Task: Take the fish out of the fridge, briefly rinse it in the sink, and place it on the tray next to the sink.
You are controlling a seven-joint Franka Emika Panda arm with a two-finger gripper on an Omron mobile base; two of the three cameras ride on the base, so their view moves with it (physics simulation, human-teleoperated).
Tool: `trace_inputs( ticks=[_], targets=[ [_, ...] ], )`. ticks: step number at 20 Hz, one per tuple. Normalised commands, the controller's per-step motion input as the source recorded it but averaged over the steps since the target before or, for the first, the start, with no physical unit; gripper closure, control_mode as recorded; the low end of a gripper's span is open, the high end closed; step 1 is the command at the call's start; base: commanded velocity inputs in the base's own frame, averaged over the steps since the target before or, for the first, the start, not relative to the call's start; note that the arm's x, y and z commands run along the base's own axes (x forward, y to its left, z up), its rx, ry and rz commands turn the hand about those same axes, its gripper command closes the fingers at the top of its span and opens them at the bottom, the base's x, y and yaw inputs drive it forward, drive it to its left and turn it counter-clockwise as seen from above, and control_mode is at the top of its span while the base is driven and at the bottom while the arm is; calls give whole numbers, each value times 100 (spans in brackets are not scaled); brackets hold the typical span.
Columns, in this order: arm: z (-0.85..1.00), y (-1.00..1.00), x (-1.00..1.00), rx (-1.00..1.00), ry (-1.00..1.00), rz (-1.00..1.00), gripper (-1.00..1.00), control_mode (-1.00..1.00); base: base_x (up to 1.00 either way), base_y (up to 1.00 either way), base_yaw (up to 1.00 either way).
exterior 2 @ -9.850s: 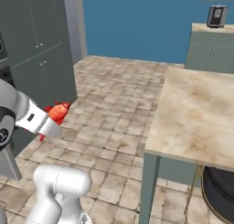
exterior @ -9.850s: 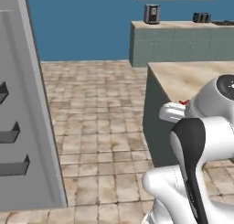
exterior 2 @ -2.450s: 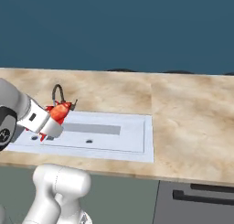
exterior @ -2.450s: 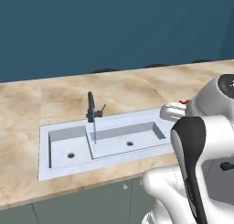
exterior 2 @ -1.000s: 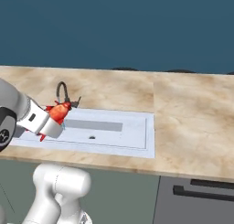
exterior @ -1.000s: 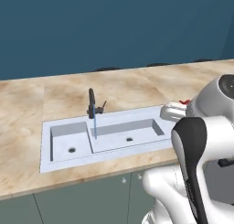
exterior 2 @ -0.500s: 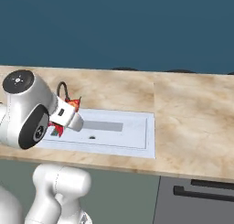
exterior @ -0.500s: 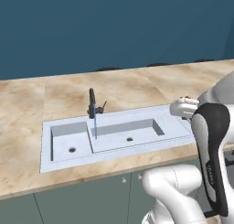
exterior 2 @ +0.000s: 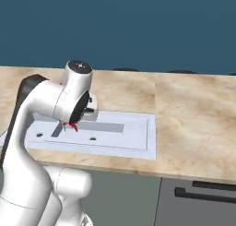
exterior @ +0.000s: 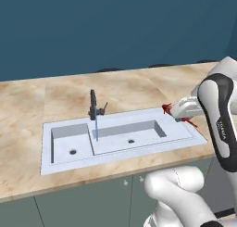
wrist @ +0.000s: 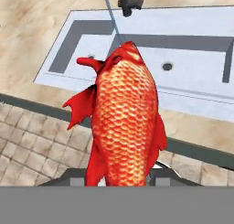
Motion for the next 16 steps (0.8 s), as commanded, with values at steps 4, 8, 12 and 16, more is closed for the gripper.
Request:
trace_inputs(
  ticks=[4, 8, 12, 16],
  targets=[
    [-53, 20, 62, 0, 11, 57, 100, -100, 0, 0, 0],
    [-50, 16, 77, 0, 0, 58, 100, -100, 0, 0, 0],
    [-49, 23, 72, 0, -2, 61, 100, -100, 0, 0, 0],
    [-31, 28, 31, 0, -2, 47, 100, -100, 0, 0, 0]
  ],
)
